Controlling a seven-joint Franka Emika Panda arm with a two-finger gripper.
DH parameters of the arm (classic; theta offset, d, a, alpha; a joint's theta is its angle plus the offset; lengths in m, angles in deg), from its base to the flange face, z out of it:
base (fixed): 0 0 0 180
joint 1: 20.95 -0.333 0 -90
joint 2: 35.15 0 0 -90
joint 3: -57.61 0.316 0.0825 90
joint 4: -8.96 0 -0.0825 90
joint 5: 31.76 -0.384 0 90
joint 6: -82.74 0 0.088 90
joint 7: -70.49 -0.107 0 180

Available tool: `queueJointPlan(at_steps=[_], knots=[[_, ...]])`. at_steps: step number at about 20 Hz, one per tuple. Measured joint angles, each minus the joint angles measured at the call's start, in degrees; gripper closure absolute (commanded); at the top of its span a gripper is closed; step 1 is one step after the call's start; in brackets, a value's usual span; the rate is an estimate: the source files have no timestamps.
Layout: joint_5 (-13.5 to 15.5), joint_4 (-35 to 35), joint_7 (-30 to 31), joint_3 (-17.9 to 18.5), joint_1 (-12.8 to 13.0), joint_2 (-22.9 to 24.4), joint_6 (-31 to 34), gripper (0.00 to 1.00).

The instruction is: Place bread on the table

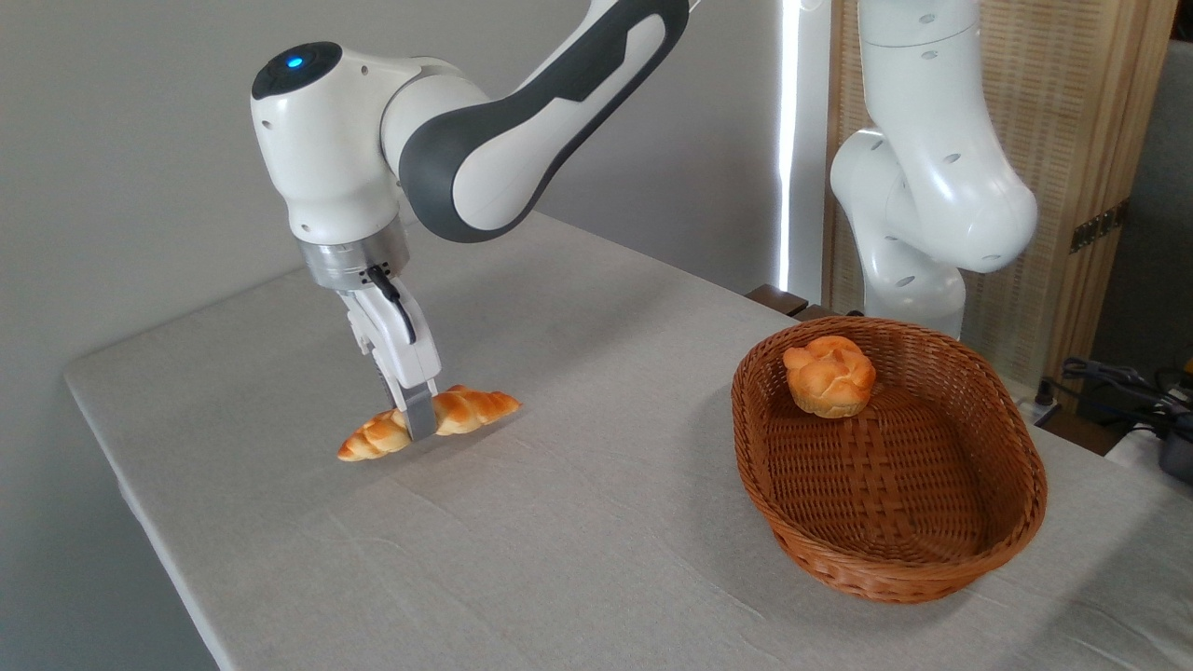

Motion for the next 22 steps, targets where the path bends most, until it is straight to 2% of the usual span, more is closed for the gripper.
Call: queueJointPlan(at_steps=[14, 16, 18, 20, 22], knots=[[-0.03, 1.19, 0.57, 0.02, -0.39, 1.04, 0.0, 0.0], [-0.14, 1.78, 0.69, 0.06, -1.67, 3.24, 0.12, 0.0], [-0.56, 2.08, 0.69, -0.34, -4.28, 6.56, 2.19, 0.0], [-2.85, 2.2, 0.58, -0.54, -7.02, 10.98, 7.06, 0.0], [-5.87, 2.56, 0.55, -0.55, -7.89, 13.41, 11.0, 0.0]])
